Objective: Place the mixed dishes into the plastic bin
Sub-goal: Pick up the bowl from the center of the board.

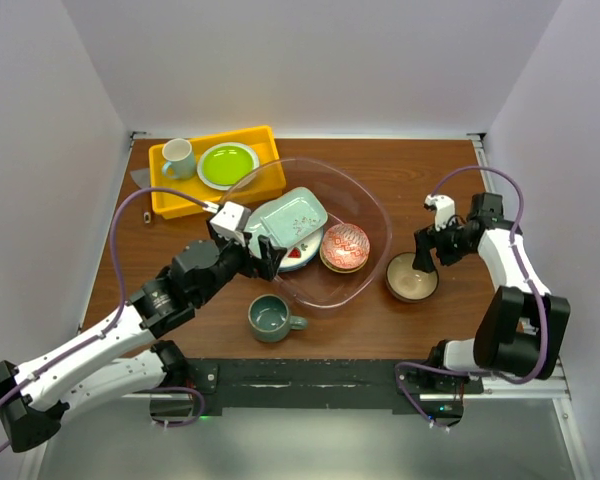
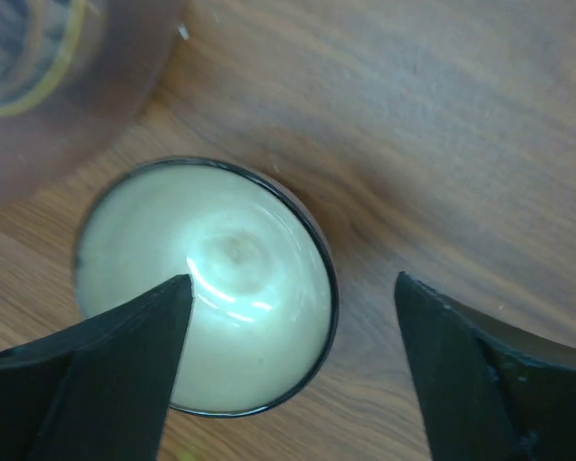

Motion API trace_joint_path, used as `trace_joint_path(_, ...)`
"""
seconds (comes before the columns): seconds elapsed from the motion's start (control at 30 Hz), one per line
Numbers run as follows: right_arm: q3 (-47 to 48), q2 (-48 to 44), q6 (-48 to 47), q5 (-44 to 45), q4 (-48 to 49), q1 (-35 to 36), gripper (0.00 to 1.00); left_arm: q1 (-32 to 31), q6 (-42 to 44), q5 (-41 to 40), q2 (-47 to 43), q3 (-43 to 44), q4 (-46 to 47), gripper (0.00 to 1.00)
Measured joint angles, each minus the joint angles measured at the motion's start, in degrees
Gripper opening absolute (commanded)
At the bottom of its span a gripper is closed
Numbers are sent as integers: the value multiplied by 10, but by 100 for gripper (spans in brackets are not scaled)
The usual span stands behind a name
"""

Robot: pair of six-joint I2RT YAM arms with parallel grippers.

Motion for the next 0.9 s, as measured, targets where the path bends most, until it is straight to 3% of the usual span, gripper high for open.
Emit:
trace_joint_path(0.23, 0, 68, -15, 31, -13, 0, 63, 0, -4, 0, -2, -8, 0, 100)
trace_joint_path(0.37, 2, 82, -15, 37, -14, 0, 42, 0, -5, 0, -6, -8, 0, 100)
trace_joint_path(0.4, 2, 84, -14, 38, -15, 0, 32, 0, -5, 0, -7, -8, 0, 100)
trace_joint_path(0.5, 4, 86, -13, 40, -14, 0, 14, 0, -5, 0, -10, -8, 0, 100)
trace_joint_path(0.6, 5, 87, -10, 49, -12, -1, 1, 0, -5, 0, -10, -8, 0, 100)
trace_joint_path(0.9, 6, 62, -7, 71, -9, 0, 0, 0, -5, 4, -11, -8, -1, 100)
